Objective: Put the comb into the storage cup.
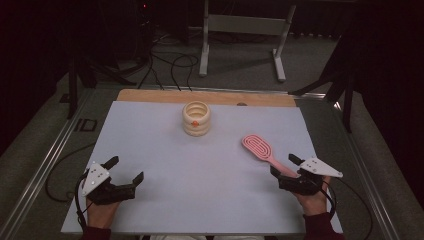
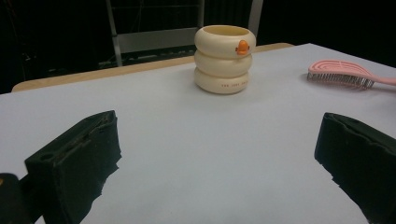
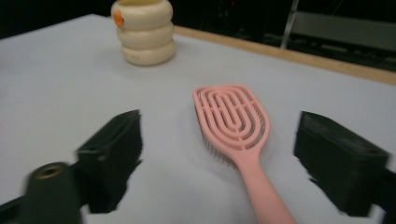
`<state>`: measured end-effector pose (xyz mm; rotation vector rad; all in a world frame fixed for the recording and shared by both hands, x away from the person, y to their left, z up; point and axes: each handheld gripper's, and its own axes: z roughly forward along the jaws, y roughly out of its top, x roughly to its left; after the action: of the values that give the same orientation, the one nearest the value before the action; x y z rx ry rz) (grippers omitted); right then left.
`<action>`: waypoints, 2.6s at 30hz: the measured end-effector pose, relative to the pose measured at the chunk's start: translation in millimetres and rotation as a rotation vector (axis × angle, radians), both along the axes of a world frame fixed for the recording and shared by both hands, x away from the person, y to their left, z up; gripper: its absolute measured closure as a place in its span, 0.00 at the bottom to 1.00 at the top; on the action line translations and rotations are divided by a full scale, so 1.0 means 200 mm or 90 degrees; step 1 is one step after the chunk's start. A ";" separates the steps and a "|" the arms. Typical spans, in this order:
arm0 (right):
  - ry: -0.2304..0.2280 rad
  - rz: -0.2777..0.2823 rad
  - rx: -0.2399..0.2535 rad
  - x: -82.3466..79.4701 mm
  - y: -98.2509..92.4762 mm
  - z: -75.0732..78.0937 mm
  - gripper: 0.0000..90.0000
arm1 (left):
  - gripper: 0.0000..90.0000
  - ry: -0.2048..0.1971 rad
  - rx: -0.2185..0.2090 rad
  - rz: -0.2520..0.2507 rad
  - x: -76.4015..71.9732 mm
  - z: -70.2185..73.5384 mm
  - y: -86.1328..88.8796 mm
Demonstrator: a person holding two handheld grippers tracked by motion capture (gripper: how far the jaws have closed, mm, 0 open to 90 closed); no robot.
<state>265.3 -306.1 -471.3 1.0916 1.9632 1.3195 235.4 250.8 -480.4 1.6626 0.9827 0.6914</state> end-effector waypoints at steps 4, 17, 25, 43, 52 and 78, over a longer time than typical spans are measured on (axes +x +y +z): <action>-0.028 -0.016 0.010 -0.07 0.01 -0.01 0.09 | 0.01 -0.002 -0.002 0.001 0.00 0.00 0.00; -0.011 -0.003 0.008 -0.13 0.01 -0.05 0.09 | 0.01 0.007 0.002 -0.011 0.01 -0.01 -0.01; 0.002 -0.005 0.007 -0.09 -0.01 -0.04 0.09 | 0.01 0.010 0.009 -0.017 0.01 -0.02 -0.03; 0.070 0.005 -0.036 0.03 -0.04 0.15 0.09 | 0.01 0.015 0.010 -0.009 0.02 -0.04 -0.03; 0.112 0.018 -0.109 0.13 0.02 0.22 0.09 | 0.01 0.019 0.012 -0.011 0.03 -0.04 -0.04; 0.248 0.071 -0.305 0.45 0.13 0.21 0.10 | 0.00 0.022 0.012 -0.019 0.03 -0.05 -0.05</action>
<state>356.1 -279.6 -429.0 1.0609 2.4823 0.6507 242.3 241.4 -490.6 1.7074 0.9770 0.6557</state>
